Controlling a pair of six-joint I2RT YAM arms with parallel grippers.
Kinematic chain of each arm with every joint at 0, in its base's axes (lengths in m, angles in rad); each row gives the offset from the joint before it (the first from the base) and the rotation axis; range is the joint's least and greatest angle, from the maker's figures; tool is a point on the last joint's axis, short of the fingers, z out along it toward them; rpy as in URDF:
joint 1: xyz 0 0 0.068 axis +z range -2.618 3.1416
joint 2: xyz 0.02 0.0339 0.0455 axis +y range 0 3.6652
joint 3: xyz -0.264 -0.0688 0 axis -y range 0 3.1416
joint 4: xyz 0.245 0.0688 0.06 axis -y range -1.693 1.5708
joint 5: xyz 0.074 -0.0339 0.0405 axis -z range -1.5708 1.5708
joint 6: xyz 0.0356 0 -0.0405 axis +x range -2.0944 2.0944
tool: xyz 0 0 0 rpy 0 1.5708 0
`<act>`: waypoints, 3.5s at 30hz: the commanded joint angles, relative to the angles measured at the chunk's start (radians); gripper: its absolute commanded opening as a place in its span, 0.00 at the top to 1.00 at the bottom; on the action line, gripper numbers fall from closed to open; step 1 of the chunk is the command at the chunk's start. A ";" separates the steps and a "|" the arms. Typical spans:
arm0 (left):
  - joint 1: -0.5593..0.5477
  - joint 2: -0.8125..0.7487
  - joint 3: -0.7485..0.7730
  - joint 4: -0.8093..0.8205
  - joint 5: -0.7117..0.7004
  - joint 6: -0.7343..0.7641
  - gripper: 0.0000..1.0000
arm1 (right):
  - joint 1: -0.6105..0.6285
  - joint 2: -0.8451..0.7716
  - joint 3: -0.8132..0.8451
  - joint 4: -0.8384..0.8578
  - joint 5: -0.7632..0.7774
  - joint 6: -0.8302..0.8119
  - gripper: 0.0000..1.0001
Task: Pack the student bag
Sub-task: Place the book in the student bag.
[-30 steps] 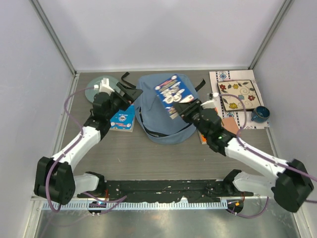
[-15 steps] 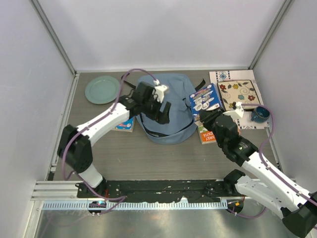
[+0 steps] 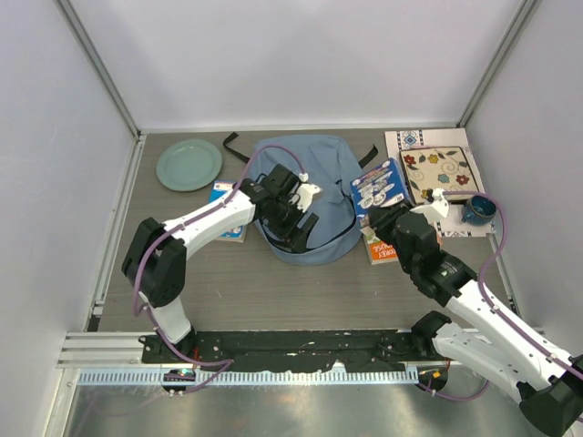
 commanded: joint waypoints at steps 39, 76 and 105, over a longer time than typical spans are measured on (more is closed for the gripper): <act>-0.062 -0.178 0.085 0.255 -0.374 -0.296 1.00 | -0.023 -0.115 0.032 -0.027 -0.034 0.006 0.99; -0.050 -0.079 0.292 0.217 -0.555 -0.536 1.00 | -0.023 -0.272 0.226 -0.191 -0.704 -0.095 0.99; -0.038 -0.197 0.267 0.279 -0.588 -0.575 1.00 | -0.023 -0.094 -0.064 -0.116 -0.714 0.210 0.99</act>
